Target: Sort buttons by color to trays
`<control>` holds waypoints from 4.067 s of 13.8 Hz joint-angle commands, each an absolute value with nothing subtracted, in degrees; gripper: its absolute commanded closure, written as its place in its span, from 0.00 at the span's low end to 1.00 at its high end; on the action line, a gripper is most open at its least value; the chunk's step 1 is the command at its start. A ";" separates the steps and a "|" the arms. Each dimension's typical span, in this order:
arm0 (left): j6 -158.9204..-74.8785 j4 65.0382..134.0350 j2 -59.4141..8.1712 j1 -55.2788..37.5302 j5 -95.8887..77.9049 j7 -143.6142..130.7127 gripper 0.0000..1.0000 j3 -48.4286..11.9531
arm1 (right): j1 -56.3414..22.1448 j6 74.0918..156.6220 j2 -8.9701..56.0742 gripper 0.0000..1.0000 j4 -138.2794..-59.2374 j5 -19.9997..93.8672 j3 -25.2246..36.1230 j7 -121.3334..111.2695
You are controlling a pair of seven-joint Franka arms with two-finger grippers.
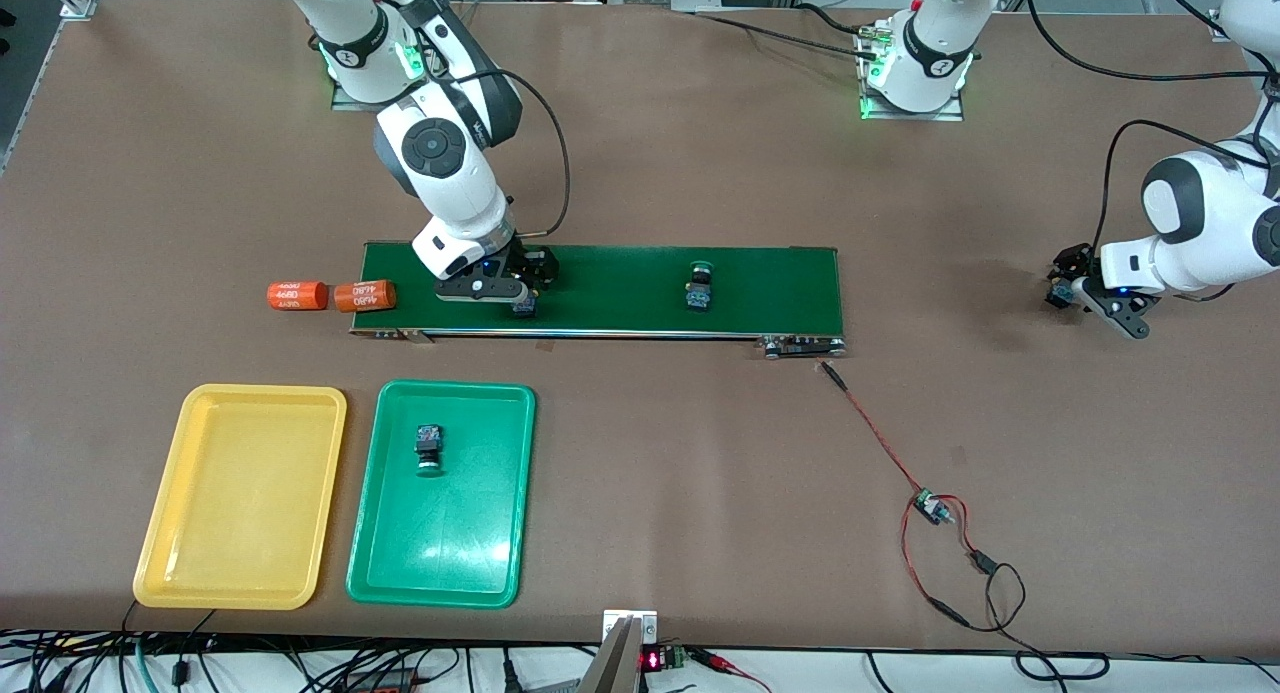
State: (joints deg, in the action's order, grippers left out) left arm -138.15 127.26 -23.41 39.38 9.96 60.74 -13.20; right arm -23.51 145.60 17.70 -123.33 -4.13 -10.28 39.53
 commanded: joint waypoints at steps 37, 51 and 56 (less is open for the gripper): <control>-126.91 122.35 -13.44 6.33 6.06 -30.13 1.00 -32.26 | 11.43 143.07 34.44 0.90 -93.79 -5.19 -3.08 -28.12; -134.74 118.39 -24.52 2.20 6.94 -37.53 1.00 -31.99 | 10.29 149.68 38.41 0.26 -94.22 -2.91 -3.43 -27.51; -134.83 116.81 -25.05 1.85 7.03 -37.18 0.53 -31.90 | 4.85 128.27 28.23 0.14 -95.45 -0.09 -3.34 -10.85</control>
